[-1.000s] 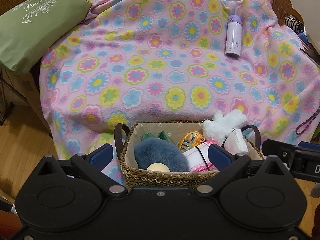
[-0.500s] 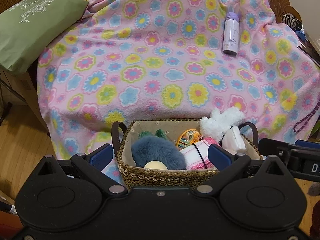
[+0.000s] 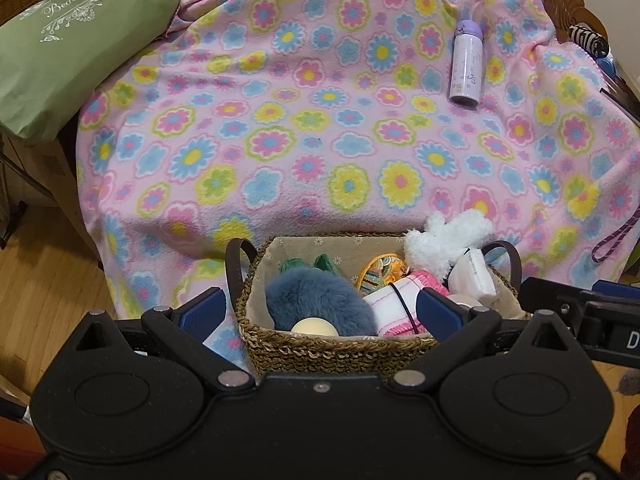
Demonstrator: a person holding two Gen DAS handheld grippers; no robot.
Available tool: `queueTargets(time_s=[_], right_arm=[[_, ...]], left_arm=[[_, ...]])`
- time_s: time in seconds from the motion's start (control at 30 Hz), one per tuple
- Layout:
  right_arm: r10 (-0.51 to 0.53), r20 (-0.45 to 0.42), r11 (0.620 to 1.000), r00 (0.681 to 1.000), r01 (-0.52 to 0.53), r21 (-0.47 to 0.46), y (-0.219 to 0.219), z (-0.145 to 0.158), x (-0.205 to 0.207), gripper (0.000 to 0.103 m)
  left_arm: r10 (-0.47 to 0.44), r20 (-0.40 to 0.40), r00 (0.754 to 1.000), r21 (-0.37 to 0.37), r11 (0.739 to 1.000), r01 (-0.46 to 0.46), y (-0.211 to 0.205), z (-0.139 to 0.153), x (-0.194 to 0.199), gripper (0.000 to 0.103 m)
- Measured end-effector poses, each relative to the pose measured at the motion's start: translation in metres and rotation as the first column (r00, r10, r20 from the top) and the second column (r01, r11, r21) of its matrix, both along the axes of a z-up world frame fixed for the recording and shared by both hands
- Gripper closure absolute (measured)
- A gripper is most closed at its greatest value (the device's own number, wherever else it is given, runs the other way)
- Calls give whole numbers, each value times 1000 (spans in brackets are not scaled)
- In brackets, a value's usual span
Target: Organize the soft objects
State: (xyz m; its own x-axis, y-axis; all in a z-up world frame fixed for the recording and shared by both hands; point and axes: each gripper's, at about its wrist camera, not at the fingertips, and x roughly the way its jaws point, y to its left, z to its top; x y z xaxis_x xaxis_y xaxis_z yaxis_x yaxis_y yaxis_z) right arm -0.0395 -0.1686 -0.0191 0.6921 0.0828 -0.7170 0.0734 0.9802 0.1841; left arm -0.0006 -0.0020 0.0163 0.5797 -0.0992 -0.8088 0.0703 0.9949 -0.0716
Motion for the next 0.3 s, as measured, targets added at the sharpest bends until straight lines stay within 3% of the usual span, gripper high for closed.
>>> queueTargets(time_s=[0.3], right_arm=[[2,-3,1000,1000,-2,1,0,-2,0,0]], left_arm=[[-6,5,1000,9,1000,6,0,0,-1,5]])
